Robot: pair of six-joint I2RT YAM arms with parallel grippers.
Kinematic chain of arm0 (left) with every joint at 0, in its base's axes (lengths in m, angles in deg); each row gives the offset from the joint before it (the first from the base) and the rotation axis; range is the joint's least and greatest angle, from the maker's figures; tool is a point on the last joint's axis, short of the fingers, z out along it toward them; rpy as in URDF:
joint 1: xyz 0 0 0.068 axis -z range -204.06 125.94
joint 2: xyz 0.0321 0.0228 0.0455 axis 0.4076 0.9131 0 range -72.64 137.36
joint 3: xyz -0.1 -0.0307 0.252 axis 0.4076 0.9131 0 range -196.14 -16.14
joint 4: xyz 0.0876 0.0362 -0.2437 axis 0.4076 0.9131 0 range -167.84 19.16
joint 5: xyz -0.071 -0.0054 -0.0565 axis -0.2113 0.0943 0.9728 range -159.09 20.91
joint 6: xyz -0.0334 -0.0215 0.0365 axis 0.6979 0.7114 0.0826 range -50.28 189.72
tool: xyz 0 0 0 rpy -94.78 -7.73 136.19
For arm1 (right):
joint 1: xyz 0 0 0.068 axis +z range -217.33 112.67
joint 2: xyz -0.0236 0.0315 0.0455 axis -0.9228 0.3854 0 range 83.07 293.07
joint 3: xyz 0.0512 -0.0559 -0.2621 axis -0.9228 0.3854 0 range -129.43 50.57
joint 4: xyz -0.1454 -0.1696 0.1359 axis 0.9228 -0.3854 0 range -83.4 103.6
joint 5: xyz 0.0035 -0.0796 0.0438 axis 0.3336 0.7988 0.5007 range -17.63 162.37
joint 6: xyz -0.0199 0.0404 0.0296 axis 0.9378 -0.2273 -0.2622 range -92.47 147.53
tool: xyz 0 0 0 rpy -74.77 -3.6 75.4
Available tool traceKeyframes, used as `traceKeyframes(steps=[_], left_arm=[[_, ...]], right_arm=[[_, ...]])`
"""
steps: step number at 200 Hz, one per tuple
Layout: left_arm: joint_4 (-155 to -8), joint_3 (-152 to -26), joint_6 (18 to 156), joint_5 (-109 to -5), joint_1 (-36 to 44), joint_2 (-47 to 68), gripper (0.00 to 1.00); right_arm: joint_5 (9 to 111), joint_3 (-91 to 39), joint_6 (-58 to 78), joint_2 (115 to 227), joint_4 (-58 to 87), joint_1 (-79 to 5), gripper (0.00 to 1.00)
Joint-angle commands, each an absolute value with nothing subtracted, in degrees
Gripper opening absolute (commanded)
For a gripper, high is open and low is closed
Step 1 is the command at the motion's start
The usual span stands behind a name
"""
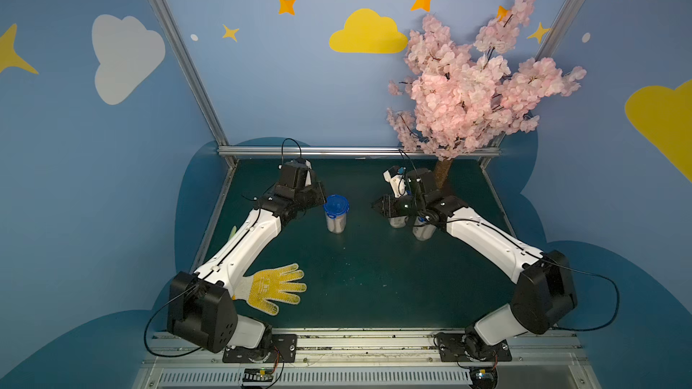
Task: Take out toiletry kits
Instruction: Unfasten the latch on the container.
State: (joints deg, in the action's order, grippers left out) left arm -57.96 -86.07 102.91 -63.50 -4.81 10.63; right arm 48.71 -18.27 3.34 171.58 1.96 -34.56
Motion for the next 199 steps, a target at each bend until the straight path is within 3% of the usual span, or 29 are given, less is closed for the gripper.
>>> traceKeyframes(steps=[1,17,39,59,90,135,199], left_arm=[[-61.8,-85.9,101.7,-58.8,-4.3,12.9,0.07],[-61.6,-87.1,100.3,-54.3,-4.3,15.2,0.08],[-60.5,-89.4,99.5,-48.9,-4.4,18.7,0.09],[-62.0,-90.1,100.5,-46.0,-4.4,21.3,0.07],[-61.6,-90.9,101.2,-45.3,-4.3,24.4,0.05],[-61.6,-89.4,100.9,-46.6,-4.4,25.1,0.04],[-61.1,-87.7,100.4,-47.2,-4.5,25.5,0.03]], right_arm=[[39.9,-15.8,-2.9,172.6,13.5,-34.3,0.53],[37.3,-13.2,-6.9,173.7,20.4,-34.4,0.59],[34.9,-11.9,-10.8,176.6,27.3,-34.4,0.58],[32.9,-12.4,-13.3,180.5,31.0,-34.4,0.44],[31.5,-13.0,-17.2,185.4,35.9,-34.5,0.41],[29.8,-14.7,-21.9,191.6,41.4,-34.4,0.63],[27.2,-17.2,-25.1,196.7,46.3,-33.7,0.7]])
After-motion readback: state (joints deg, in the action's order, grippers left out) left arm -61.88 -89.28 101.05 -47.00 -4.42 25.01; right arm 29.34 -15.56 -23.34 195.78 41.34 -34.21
